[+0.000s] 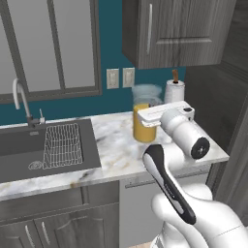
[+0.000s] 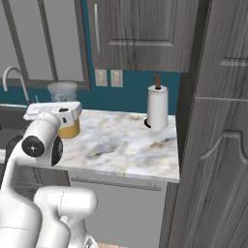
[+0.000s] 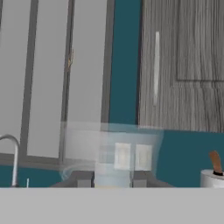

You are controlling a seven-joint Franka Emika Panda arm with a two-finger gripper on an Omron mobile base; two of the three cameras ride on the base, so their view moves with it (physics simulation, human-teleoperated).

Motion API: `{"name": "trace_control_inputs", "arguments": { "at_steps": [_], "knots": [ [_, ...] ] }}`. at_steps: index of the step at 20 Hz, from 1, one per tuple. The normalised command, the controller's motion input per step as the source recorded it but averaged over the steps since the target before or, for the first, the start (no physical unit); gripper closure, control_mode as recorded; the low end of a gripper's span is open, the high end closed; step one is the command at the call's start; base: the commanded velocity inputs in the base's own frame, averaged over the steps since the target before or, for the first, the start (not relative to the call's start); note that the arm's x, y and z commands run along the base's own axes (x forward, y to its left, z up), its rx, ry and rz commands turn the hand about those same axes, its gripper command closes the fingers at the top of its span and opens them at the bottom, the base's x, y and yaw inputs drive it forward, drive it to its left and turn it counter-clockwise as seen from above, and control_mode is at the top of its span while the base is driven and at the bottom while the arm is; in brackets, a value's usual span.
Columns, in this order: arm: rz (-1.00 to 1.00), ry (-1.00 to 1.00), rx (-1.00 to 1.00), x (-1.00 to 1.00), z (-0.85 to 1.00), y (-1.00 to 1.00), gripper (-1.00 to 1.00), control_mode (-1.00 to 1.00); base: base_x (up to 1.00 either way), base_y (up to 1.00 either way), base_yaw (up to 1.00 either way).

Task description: Place the pitcher and cup on the dining counter for serving.

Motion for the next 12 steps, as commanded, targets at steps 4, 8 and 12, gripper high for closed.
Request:
{"name": "trace_control_inputs", "arguments": {
  "at_steps": [4,8,12],
  "knots": [
    [0.00,0.00,0.00,-0.01,0.00,0.00,1.00,1.00,-0.19,0.00,0.08],
    [0.00,0.00,0.00,0.00,0.00,0.00,1.00,1.00,-0.56,0.00,0.39],
    [0.00,0.00,0.00,0.00,0.00,0.00,1.00,1.00,-0.71,0.00,0.72]
  ]
}}
